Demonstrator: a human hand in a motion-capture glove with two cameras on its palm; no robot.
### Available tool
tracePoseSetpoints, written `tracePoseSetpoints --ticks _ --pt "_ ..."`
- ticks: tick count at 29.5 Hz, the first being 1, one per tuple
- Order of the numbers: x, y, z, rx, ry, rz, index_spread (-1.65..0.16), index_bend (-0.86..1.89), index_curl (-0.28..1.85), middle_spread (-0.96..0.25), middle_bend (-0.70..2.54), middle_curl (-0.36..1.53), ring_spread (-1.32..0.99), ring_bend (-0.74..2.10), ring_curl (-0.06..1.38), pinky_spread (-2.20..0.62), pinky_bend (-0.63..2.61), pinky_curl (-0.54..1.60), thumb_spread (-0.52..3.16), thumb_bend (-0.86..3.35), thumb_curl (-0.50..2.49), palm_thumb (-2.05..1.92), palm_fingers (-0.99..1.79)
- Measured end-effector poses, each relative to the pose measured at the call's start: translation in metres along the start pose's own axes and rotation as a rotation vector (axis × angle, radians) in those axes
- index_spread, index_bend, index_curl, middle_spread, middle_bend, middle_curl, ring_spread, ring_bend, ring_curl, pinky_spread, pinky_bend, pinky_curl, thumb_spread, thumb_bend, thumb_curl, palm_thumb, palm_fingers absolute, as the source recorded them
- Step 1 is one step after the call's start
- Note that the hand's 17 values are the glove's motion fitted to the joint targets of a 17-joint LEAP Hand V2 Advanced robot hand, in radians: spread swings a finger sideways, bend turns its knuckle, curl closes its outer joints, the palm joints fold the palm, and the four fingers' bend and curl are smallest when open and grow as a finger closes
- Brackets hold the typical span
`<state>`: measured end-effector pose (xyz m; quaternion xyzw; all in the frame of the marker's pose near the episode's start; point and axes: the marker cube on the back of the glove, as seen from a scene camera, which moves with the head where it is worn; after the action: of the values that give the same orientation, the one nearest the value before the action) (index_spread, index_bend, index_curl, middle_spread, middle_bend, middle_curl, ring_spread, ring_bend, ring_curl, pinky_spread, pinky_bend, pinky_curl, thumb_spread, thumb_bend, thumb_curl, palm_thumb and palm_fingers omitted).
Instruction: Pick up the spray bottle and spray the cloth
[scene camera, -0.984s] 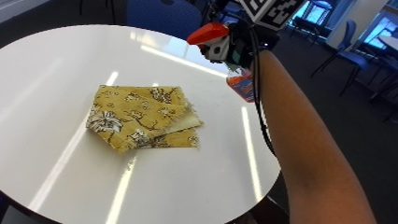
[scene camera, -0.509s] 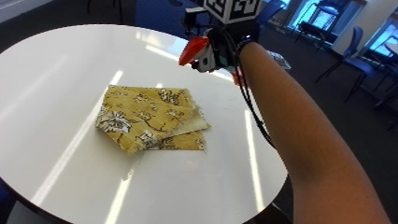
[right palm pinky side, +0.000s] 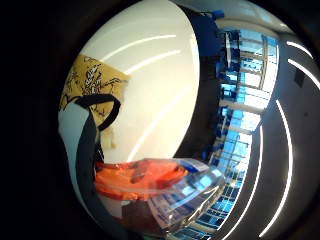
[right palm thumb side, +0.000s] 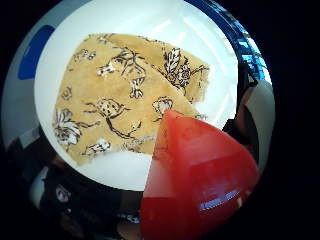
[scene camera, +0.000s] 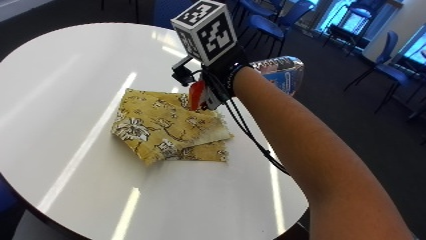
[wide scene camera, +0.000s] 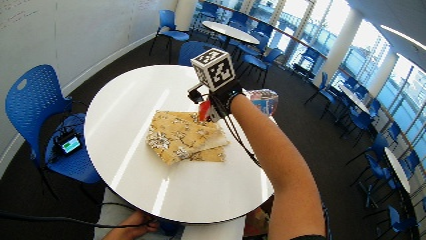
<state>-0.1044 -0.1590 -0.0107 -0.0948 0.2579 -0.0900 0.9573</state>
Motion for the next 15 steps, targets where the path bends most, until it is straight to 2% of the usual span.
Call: tracePoseSetpoints --ticks 15 --pt "-0.022 -0.005 0.01 -0.035 0.059 -0.05 -0.29 0.33 0.56 -0.22 0.63 0.5 -0.21 0.66 0.45 -0.18 0.56 0.65 0.24 -0.03 0.8 0.95 1.34"
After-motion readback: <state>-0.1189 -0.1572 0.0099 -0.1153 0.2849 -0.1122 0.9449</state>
